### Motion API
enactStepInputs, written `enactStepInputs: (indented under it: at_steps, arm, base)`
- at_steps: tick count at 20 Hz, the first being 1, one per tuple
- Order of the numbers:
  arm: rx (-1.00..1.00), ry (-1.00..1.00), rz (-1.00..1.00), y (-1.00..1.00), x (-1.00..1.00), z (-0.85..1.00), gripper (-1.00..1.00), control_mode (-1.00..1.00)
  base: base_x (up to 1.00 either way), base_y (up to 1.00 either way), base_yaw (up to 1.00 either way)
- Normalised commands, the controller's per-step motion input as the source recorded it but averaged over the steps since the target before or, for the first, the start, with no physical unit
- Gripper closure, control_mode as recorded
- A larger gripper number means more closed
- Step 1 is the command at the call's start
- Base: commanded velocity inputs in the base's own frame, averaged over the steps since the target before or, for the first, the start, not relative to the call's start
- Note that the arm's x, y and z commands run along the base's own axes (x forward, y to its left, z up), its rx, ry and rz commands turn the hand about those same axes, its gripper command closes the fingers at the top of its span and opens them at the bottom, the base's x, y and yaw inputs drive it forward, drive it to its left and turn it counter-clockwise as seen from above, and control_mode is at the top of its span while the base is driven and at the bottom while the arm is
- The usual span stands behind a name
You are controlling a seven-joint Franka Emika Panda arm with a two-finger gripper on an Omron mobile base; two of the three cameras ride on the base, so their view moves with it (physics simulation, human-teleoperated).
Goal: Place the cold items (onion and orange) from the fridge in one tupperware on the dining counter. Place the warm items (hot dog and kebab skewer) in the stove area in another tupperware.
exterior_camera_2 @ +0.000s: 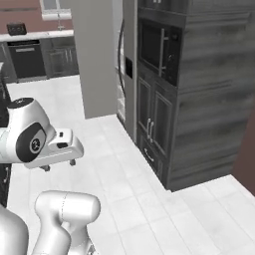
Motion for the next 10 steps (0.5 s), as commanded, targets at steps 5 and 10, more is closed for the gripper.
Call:
enactStepInputs:
  at_steps: [5, 10]
  arm:
    - [0.00, 0.00, 0.00, 0.00, 0.00, 0.00, -1.00, 1.00]
    - [0.00, 0.00, 0.00, 0.00, 0.00, 0.00, -1.00, 1.00]
  base:
    - [1.00, 0.02, 0.06]
    - [1.00, 0.01, 0.05]
